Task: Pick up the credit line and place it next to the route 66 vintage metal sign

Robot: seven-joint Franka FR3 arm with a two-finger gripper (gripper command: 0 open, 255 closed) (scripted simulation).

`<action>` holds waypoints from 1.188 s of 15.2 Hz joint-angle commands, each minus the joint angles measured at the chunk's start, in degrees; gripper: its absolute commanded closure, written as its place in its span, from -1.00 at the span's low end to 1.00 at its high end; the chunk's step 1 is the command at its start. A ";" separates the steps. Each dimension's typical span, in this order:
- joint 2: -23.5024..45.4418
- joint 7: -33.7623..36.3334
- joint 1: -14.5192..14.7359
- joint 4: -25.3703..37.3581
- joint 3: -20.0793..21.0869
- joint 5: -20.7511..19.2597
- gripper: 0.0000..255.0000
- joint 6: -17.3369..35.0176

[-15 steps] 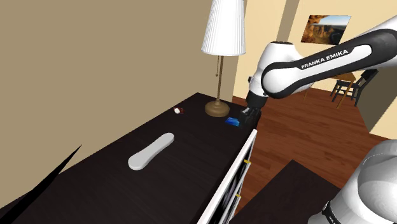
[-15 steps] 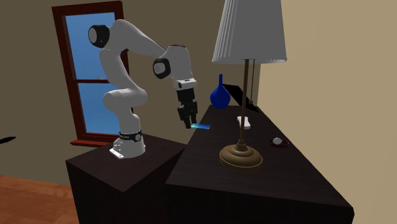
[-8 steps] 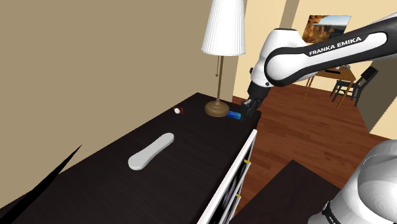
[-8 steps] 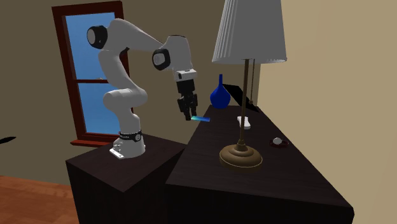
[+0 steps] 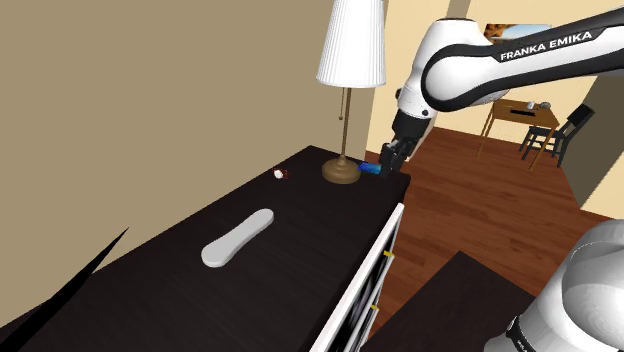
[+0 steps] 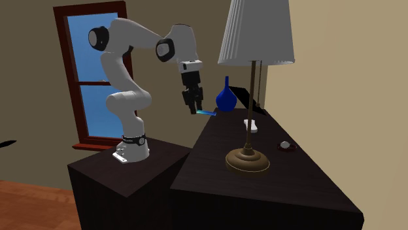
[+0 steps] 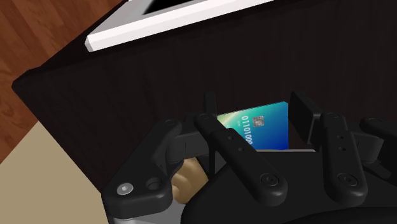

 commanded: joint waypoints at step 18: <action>-1.02 0.80 -0.12 14.08 -0.10 -0.43 1.00 -15.10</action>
